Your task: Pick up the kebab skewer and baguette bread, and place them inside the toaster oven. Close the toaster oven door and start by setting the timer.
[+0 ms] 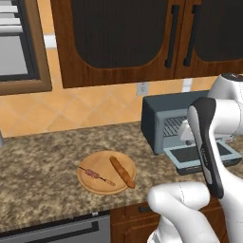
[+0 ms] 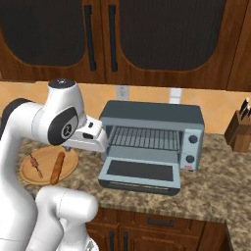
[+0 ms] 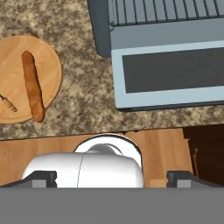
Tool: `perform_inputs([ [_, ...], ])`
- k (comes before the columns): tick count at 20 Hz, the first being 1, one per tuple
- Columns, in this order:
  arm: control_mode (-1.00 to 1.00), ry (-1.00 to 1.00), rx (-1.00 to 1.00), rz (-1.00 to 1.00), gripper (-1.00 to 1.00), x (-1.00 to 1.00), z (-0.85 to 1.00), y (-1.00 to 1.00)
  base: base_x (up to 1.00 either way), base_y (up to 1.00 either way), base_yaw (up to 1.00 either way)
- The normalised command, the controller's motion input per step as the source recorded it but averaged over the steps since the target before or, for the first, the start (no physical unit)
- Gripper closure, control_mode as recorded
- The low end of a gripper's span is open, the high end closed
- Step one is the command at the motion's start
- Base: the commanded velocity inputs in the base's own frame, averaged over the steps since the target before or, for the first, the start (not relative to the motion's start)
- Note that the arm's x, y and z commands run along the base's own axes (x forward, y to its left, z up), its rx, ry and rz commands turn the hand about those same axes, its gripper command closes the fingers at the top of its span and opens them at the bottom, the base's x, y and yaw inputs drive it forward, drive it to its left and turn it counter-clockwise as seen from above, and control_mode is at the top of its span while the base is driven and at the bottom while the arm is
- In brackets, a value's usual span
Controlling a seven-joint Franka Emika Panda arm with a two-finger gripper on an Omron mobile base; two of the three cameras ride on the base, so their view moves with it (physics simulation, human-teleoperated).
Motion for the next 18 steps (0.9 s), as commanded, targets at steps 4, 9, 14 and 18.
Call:
perform_inputs([
  [4, -1.00, -0.01, 0.00, 0.01, -1.00, 0.04, -0.01, -0.28, 0.01, 0.00, 0.00],
  [9, -1.00, -0.19, 0.00, 0.04, -1.00, 0.07, -0.03, -0.90, 0.00, 0.00, 0.00],
  [14, -1.00, -0.35, -0.01, 0.02, -1.00, 0.29, -0.10, -0.67, 0.00, 0.00, 0.00],
  [18, -1.00, -0.41, 0.00, 0.00, -1.00, 0.25, -0.02, -0.56, 0.00, 0.00, 0.00],
])
